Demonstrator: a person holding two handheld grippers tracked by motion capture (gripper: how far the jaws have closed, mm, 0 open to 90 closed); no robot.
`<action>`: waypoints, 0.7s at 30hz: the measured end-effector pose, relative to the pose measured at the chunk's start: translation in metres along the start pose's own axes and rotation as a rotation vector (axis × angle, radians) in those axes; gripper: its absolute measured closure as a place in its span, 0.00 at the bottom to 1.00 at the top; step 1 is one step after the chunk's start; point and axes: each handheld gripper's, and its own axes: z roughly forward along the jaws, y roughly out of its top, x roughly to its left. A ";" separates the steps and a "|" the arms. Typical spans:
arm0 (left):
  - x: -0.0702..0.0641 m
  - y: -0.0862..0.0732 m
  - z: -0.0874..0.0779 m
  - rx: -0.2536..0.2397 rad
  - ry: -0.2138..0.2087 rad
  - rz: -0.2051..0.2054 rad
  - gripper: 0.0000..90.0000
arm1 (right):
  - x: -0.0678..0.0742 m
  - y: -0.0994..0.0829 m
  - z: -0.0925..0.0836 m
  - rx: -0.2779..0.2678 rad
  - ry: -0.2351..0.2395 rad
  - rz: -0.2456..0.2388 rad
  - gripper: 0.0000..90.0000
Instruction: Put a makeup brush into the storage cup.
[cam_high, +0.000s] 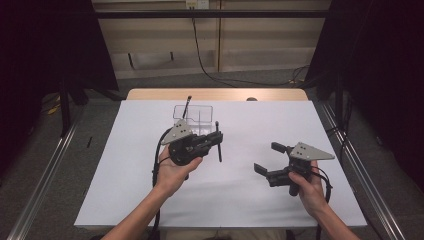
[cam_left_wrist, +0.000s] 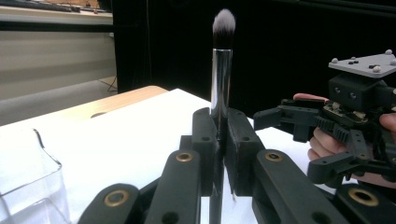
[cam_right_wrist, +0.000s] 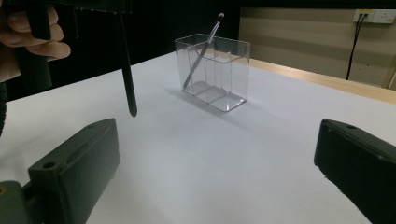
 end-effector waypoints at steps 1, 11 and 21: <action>0.001 0.000 -0.002 0.001 0.004 0.004 0.93 | 0.000 0.000 -0.002 0.000 -0.005 -0.004 0.00; 0.023 0.006 -0.016 0.010 0.065 -0.009 0.93 | -0.006 -0.011 -0.029 0.001 -0.041 0.035 0.00; 0.045 0.017 -0.030 0.012 0.119 -0.006 0.93 | -0.002 -0.026 -0.052 0.016 -0.074 0.031 0.00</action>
